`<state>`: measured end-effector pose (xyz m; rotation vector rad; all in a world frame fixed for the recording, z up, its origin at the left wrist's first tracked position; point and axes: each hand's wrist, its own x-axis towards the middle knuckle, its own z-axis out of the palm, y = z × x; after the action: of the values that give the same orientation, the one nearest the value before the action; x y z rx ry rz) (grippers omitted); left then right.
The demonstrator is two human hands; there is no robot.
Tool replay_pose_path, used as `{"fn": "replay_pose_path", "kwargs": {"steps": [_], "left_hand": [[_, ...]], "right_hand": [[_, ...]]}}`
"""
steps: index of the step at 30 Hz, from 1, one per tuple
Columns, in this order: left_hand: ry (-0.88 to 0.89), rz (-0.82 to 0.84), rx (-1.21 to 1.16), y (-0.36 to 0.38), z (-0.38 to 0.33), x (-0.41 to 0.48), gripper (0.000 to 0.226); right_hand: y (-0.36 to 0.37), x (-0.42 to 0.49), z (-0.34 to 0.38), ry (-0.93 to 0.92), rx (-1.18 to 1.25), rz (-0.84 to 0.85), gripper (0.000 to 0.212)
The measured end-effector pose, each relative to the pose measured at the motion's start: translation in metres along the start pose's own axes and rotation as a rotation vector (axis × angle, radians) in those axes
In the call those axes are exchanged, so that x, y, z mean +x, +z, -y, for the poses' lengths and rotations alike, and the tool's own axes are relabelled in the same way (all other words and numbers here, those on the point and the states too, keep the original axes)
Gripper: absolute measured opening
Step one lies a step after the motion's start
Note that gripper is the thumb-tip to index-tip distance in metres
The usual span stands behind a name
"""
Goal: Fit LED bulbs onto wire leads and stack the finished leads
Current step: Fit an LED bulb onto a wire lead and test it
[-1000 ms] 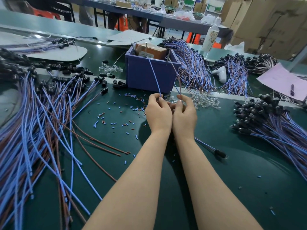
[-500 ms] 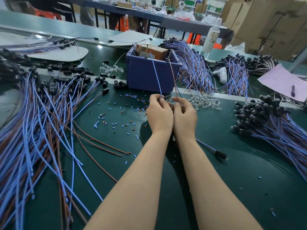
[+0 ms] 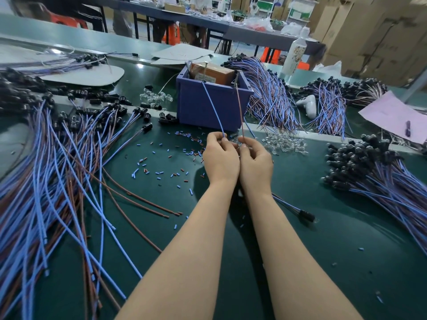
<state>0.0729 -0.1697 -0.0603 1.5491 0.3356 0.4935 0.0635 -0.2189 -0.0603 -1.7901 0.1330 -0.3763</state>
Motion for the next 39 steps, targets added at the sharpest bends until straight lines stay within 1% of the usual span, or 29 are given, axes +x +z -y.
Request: {"fn": "replay_pose_path", "kwargs": {"steps": [7,28,39], "left_hand": [[-0.003,0.022,0.007,-0.0009,-0.0001,0.0005,0.014],[0.036,-0.007,0.014,-0.0006,-0.0005,-0.0017,0.014],[0.004,-0.005,-0.016,-0.002,-0.0015,0.0018,0.013]], "right_hand": [[-0.0005,-0.0007,0.0004,-0.005,-0.009,0.013,0.023],[-0.0022,0.001,-0.0006,-0.006,0.01,0.044,0.023],[-0.0018,0.0007,-0.0007,-0.019,0.016,0.07,0.022]]}}
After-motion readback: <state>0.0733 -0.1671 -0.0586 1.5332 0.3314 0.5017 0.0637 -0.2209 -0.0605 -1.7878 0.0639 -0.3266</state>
